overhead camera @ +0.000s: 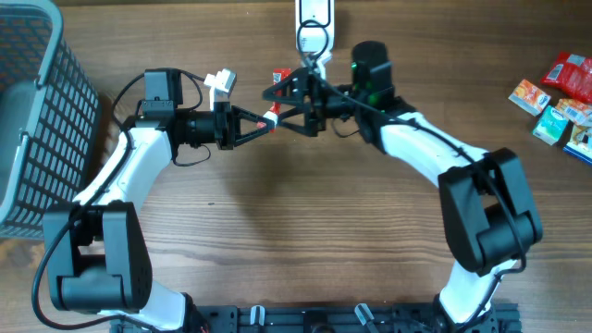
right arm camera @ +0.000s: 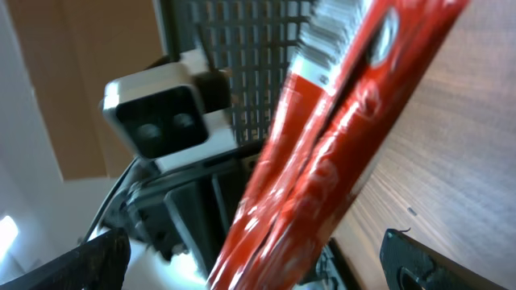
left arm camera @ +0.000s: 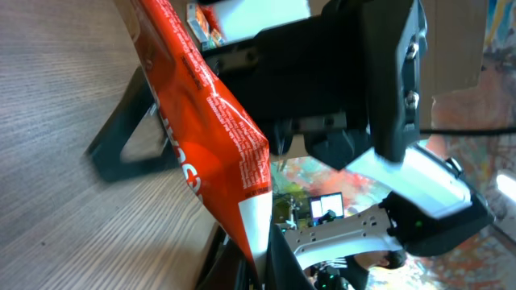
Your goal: Scan the item barcode
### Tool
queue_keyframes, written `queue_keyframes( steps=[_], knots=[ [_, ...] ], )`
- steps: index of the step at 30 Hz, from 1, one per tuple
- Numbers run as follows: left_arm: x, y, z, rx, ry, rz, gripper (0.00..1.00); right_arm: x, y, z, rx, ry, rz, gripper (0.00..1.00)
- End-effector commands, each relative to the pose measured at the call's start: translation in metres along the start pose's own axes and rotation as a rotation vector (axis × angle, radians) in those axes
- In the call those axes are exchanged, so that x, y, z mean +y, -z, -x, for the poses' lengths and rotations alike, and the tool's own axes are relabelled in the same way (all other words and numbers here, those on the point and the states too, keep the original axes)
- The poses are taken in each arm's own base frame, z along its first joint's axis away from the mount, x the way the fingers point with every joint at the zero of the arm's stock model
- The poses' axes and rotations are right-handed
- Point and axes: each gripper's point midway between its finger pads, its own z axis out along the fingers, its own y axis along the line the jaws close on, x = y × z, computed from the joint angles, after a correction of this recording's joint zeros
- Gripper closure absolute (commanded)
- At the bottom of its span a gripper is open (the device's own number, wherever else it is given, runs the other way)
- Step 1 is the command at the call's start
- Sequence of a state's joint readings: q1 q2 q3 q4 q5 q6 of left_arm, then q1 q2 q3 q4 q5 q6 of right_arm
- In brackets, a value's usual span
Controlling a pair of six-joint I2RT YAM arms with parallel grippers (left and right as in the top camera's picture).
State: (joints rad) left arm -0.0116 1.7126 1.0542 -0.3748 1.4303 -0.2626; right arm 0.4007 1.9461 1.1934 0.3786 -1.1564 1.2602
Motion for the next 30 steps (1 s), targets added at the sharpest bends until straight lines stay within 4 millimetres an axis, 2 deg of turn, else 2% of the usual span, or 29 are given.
queue_keyframes(
  steps=[1, 6, 9, 17, 18, 22, 23, 24, 25, 26, 27, 30],
  knots=[
    [-0.013, 0.002, 0.002, 0.002, 0.009, -0.024, 0.96, -0.027, -0.024, 0.007, -0.07, -0.196, -0.06, 0.0],
    [-0.016, 0.002, 0.0, 0.01, 0.009, -0.045, 0.96, -0.044, -0.031, 0.015, -0.105, -0.202, -0.079, 0.01],
    [-0.016, 0.002, 0.0, 0.01, 0.009, -0.044, 0.96, -0.046, -0.027, 0.02, -0.123, -0.21, -0.078, 0.1],
    [-0.014, 0.002, 0.001, 0.005, 0.009, -0.034, 0.96, -0.044, -0.006, 0.037, -0.167, -0.212, -0.058, 0.93],
    [-0.014, 0.002, 0.001, 0.005, 0.009, -0.033, 0.96, -0.044, -0.002, 0.039, -0.166, -0.218, -0.054, 0.96],
    [-0.014, 0.002, 0.001, 0.005, 0.008, -0.033, 0.96, -0.043, 0.005, 0.042, -0.163, -0.221, -0.044, 0.95],
    [-0.014, 0.002, 0.001, 0.005, 0.008, -0.033, 0.96, -0.043, 0.006, 0.041, -0.158, -0.218, -0.041, 0.9],
    [-0.014, 0.002, 0.001, 0.005, 0.008, -0.033, 0.96, -0.04, 0.007, 0.041, -0.15, -0.209, -0.033, 0.77],
    [-0.014, 0.002, 0.001, 0.005, 0.008, -0.033, 0.96, -0.036, 0.007, 0.041, -0.142, -0.184, -0.018, 0.53],
    [-0.014, 0.002, 0.001, 0.005, 0.008, -0.033, 0.96, -0.032, 0.007, 0.041, -0.137, -0.162, -0.007, 0.36],
    [-0.014, 0.002, 0.001, 0.005, 0.008, -0.033, 0.96, -0.028, 0.007, 0.041, -0.135, -0.143, 0.004, 0.25],
    [-0.014, 0.002, 0.001, 0.005, 0.009, -0.034, 0.96, -0.03, 0.009, 0.043, -0.145, -0.088, -0.007, 0.19]
  ],
)
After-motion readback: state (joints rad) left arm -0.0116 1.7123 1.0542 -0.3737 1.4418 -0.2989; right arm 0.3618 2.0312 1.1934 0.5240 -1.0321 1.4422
